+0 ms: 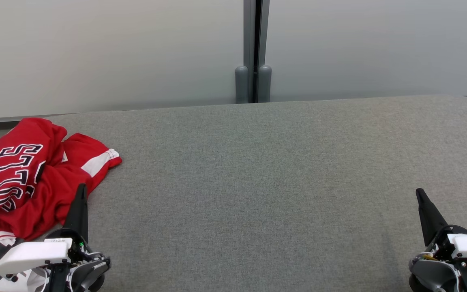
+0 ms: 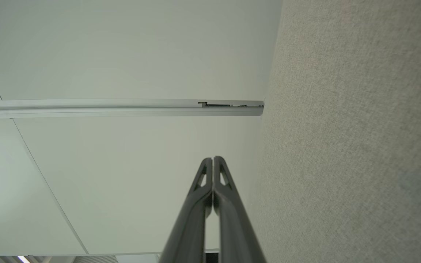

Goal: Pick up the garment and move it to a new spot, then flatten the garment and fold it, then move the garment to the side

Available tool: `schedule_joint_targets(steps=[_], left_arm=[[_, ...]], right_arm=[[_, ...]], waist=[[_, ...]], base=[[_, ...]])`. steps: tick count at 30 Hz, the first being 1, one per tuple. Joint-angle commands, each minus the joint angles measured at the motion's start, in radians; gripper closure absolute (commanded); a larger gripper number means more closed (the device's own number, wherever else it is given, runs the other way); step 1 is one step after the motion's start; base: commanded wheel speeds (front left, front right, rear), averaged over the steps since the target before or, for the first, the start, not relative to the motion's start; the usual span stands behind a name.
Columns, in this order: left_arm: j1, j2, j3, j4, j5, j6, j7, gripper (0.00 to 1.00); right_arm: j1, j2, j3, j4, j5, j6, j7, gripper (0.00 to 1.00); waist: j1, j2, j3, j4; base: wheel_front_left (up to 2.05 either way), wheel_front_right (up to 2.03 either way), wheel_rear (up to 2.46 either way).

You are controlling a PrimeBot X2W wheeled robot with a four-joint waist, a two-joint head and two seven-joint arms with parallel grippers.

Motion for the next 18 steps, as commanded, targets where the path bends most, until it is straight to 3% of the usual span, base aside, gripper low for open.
schedule_joint_targets(steps=[1, 18], left_arm=[[-0.011, 0.006, 0.003, -0.002, -0.001, -0.006, 0.003, 1.0], [-0.011, 0.006, 0.003, -0.002, -0.001, -0.006, 0.003, 1.0]], right_arm=[[-0.007, -0.005, 0.0, -0.002, 0.002, 0.0, 0.002, 1.0], [-0.007, -0.005, 0.0, -0.002, 0.002, 0.0, 0.002, 1.0]], waist=[[0.0, 0.0, 0.0, 0.0], [0.0, 0.0, 0.0, 0.0]], base=[[0.0, 0.0, 0.0], [0.0, 0.0, 0.0]])
